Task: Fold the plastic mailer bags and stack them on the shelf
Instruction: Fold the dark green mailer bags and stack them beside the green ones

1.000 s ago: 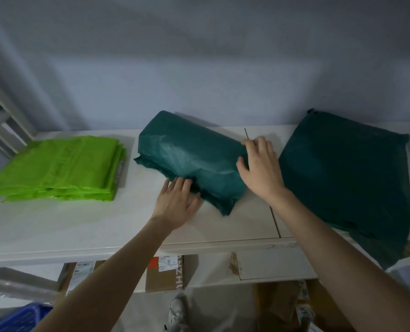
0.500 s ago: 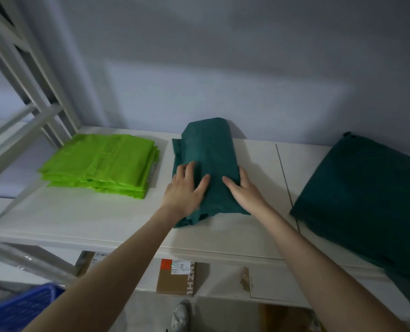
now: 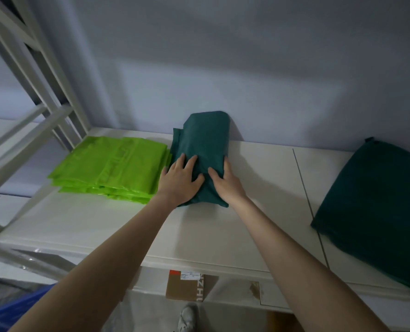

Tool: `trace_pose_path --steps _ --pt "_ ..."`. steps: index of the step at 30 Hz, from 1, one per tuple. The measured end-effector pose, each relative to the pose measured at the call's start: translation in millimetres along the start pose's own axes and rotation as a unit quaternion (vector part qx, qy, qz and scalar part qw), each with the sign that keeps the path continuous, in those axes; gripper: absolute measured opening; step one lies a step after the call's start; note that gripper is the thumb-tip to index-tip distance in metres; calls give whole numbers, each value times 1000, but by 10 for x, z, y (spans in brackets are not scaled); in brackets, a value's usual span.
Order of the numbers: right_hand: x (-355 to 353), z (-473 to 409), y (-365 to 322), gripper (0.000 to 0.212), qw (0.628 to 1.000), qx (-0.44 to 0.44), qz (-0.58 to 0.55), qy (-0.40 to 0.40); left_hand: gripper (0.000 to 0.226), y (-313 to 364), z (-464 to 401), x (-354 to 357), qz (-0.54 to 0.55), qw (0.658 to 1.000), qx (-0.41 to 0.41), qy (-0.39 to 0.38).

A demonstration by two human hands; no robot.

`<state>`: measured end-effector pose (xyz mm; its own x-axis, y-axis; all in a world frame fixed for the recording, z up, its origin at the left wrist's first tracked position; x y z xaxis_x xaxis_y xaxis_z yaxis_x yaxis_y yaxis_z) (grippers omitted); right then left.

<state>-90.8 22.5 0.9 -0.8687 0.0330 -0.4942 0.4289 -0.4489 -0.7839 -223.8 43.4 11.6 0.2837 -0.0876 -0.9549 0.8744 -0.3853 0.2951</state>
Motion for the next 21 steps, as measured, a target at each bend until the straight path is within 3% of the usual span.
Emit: trace_pose_path --steps 14,21 --pt "108 -147 -169 75 999 6 37 -26 61 -147 -135 -78 -9 1000 -16 -23" --pt "-57 -69 -150 92 1000 -6 3 -3 58 -21 -95 -189 -18 998 31 50"
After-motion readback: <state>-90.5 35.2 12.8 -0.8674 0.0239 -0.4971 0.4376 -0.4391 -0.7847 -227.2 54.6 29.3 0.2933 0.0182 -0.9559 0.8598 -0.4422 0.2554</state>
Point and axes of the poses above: each hand's wrist, its own z-axis away from the middle knuckle, its own x-axis out of the palm, y = z × x, the point moved 4 cm from there along -z, towards the middle knuckle, and after that the axes turned 11 degrees about x, right-handed, at the moved point
